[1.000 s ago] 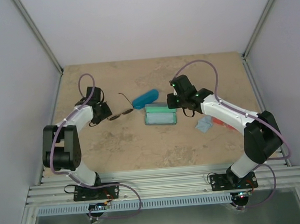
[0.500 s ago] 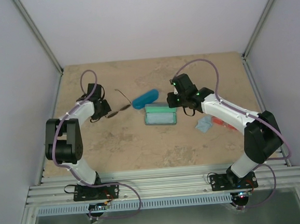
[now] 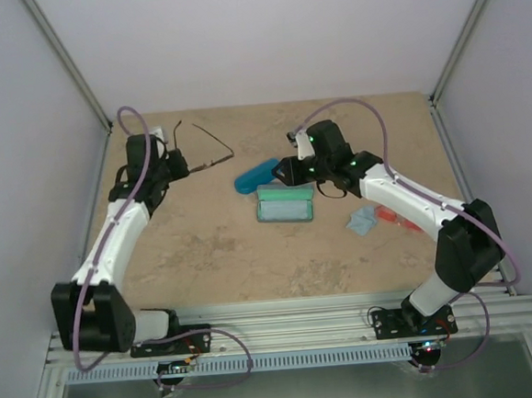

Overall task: Organize the sunglasses
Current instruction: Fold the sunglasses, then place the sunglasses in the sunglasses case.

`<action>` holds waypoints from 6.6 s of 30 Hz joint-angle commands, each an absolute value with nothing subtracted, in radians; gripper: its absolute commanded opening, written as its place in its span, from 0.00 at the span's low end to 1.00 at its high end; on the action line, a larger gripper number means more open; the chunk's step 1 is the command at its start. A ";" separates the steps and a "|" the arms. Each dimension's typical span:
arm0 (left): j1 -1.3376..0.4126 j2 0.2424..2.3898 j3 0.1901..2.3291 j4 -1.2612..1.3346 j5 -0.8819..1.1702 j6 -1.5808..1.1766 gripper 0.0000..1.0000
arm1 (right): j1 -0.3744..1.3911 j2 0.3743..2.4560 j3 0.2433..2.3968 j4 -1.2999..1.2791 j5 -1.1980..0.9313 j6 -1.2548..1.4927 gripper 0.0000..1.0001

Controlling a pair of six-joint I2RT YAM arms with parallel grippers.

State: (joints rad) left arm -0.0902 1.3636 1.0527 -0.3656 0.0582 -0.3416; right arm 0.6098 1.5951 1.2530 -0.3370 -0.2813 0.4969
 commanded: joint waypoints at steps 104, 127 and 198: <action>-0.371 0.891 0.778 0.231 1.046 -0.754 0.51 | 0.744 1.122 1.065 0.135 -0.537 0.696 0.01; -0.423 0.980 0.810 0.222 1.049 -0.771 0.00 | 0.744 1.133 1.013 0.137 -0.534 0.688 0.01; -0.615 1.563 0.992 -0.134 0.304 0.591 0.00 | 0.744 1.431 0.780 0.054 0.051 0.859 0.39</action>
State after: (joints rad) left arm -0.5953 1.5455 0.9588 -0.1463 0.3614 0.5377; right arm 0.7429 1.4014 0.7689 0.0139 0.0090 0.8368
